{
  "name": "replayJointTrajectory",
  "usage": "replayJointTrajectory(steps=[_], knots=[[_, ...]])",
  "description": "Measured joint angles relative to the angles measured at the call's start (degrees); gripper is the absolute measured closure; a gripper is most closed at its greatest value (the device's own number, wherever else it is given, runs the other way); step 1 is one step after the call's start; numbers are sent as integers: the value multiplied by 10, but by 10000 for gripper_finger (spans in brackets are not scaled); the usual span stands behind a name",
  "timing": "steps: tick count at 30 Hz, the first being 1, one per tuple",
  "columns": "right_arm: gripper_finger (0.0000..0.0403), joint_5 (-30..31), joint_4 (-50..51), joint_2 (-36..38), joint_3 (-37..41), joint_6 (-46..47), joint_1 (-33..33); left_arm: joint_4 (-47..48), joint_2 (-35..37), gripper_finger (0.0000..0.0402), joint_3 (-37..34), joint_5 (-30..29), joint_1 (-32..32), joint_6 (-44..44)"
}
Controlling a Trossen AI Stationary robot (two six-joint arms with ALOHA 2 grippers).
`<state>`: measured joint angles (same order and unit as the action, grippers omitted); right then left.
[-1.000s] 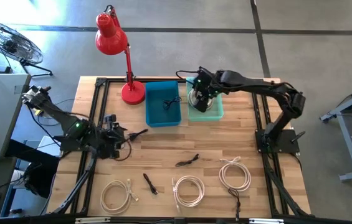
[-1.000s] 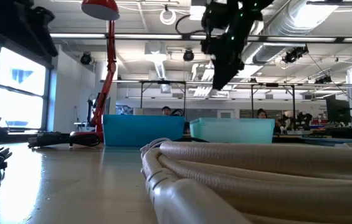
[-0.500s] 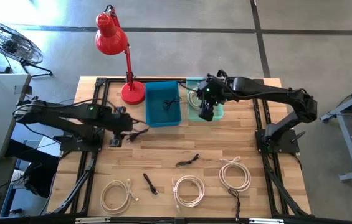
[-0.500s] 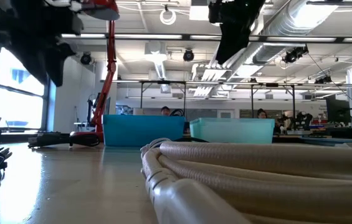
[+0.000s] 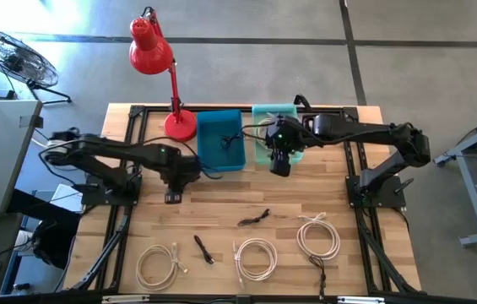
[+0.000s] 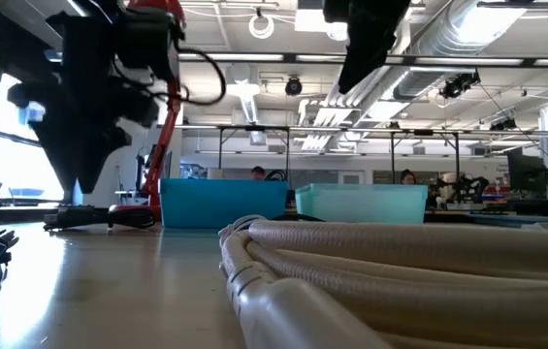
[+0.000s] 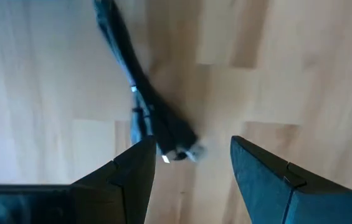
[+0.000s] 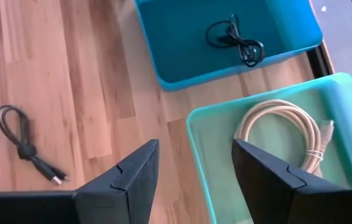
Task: Pick & Place USB Port
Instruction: Put the black usb cable into the blue bin
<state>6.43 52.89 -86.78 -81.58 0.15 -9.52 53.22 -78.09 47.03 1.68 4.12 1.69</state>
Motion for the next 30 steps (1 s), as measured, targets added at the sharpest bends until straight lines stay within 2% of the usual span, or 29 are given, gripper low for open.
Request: replayJointTrajectory(steps=[6, 10, 15, 18, 20, 22, 23, 28, 30], knots=[[208, 44, 18, 0, 0, 2, 20, -16, -65, 200, 0, -46, 0, 3], [208, 49, 23, 0, 0, 14, 31, -53, -92, 200, 0, -79, 0, 9], [208, 53, 22, 0, 0, 17, 47, -88, -129, 204, 2, -66, 0, 20], [208, 53, 22, 0, 0, 24, 56, -82, -153, 238, 3, -63, 0, 21], [208, 54, 22, 0, 0, 24, 63, -71, -165, 287, 4, -60, 0, 21], [208, 55, 23, 0, 0, 24, 70, -66, -170, 353, 4, -57, -1, 11], [208, 55, 22, 0, 0, 24, 73, -64, -170, 370, 4, -57, -3, 5], [208, 62, 40, 0, 0, 11, 89, -38, -158, 369, 8, -71, -30, 4], [208, 84, 55, 0, 0, 12, 95, 9, -144, 370, 14, -75, -47, 19]])
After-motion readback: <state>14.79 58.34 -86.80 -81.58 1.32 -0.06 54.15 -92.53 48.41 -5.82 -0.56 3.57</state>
